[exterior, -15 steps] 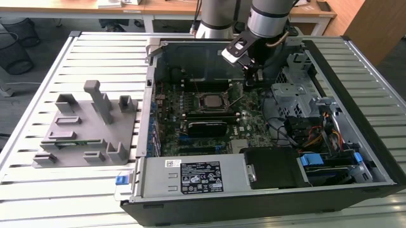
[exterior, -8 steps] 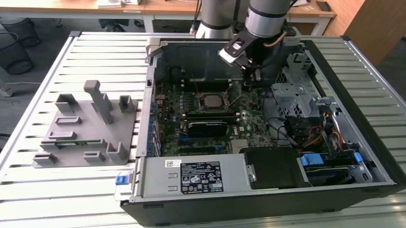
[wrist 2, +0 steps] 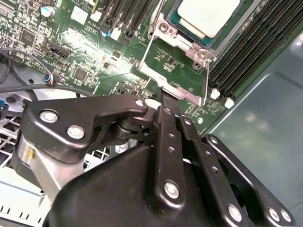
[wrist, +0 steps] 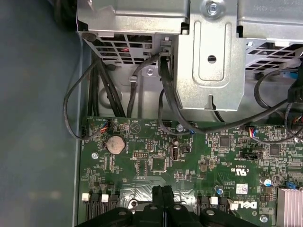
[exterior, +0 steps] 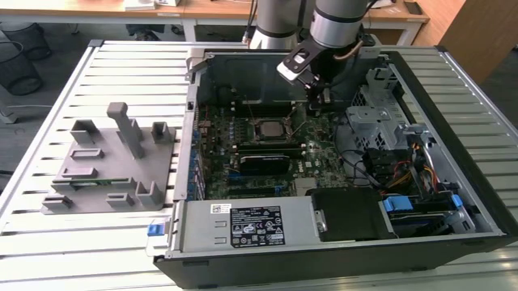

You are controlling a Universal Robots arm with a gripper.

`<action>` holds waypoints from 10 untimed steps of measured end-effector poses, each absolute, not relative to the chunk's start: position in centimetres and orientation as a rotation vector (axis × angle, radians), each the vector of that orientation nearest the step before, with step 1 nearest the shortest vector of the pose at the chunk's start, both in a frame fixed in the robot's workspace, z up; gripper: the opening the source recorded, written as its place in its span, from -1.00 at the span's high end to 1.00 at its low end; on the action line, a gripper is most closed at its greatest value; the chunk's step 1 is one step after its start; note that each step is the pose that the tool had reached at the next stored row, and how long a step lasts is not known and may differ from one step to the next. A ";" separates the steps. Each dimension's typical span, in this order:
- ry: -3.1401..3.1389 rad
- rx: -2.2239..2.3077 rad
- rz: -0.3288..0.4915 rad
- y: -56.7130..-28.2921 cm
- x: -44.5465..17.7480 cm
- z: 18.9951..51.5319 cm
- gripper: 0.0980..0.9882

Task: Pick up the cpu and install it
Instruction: 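Close the cpu cover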

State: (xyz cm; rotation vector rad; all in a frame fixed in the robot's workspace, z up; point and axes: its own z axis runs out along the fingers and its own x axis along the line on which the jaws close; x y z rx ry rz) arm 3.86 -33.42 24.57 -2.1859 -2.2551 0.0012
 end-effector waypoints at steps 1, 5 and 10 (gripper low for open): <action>-2.255 -2.186 0.001 -33.4 3.8 24.6 0.98; -2.255 -2.186 0.002 -33.4 3.7 24.6 0.98; -2.255 -2.186 0.001 -33.4 3.6 24.5 0.98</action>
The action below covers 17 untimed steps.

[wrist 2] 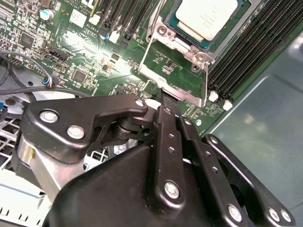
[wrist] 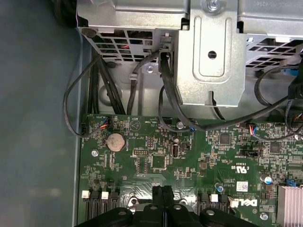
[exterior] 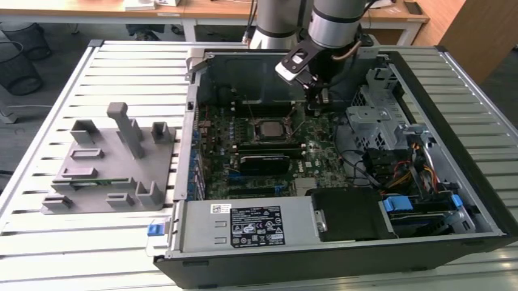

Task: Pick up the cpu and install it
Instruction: 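Close the cpu cover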

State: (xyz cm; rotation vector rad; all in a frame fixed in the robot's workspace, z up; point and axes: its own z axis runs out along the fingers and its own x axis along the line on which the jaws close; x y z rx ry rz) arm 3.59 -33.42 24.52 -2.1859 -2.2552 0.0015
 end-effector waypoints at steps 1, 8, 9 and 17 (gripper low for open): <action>-2.255 -2.186 0.001 -33.4 3.6 24.5 0.98; -2.255 -2.186 0.001 -33.4 2.9 24.1 0.98; -2.255 -2.186 0.001 -33.4 2.6 24.0 0.98; -2.255 -2.186 0.001 -33.4 2.2 23.7 0.98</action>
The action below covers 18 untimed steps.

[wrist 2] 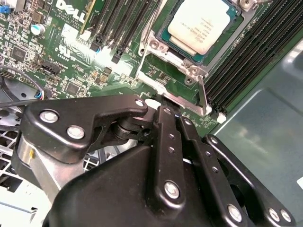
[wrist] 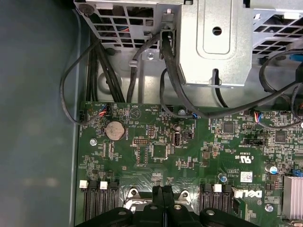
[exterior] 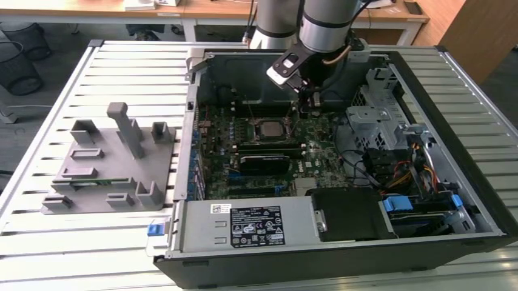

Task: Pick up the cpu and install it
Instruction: 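Close the cpu cover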

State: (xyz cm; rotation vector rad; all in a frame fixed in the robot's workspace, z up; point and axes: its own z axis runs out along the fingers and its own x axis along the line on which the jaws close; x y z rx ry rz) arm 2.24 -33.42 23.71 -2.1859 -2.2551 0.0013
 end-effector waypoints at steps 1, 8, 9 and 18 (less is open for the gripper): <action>-2.255 -2.186 0.001 -33.4 2.2 23.7 0.98; -2.255 -2.186 0.001 -33.4 2.0 23.6 0.98; -2.255 -2.186 0.001 -33.4 2.0 23.6 0.98; -2.255 -2.186 0.001 -33.4 1.9 23.5 0.98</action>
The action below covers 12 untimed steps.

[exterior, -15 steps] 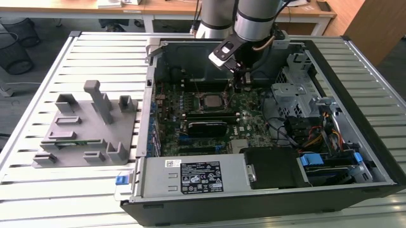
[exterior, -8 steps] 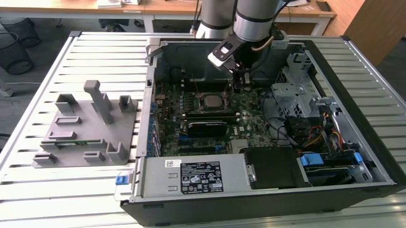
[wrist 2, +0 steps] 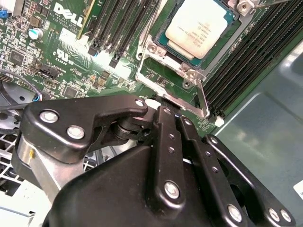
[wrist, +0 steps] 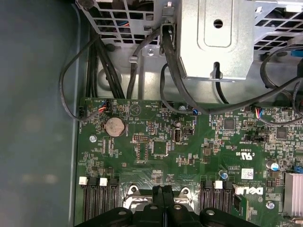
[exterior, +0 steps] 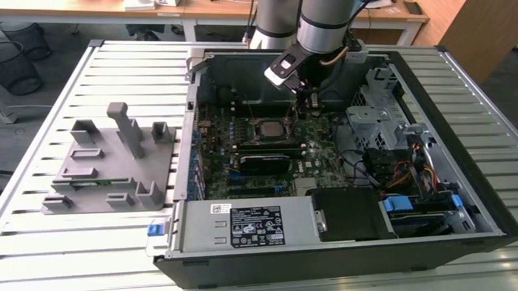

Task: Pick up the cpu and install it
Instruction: 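Close the cpu cover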

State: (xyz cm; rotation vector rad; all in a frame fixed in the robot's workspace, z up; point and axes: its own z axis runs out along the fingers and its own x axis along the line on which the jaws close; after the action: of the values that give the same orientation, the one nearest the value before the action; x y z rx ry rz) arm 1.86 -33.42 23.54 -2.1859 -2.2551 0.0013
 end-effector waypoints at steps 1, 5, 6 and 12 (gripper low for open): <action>-2.255 -2.186 0.001 -33.4 1.8 23.5 0.98; -2.255 -2.186 0.001 -33.4 1.8 23.5 0.98; -2.255 -2.186 0.001 -33.4 1.7 23.4 0.98; -2.255 -2.186 0.001 -33.4 1.6 23.3 0.98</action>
State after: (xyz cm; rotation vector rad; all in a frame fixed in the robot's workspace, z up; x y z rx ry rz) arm 1.62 -33.42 23.33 -2.1859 -2.2551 0.0012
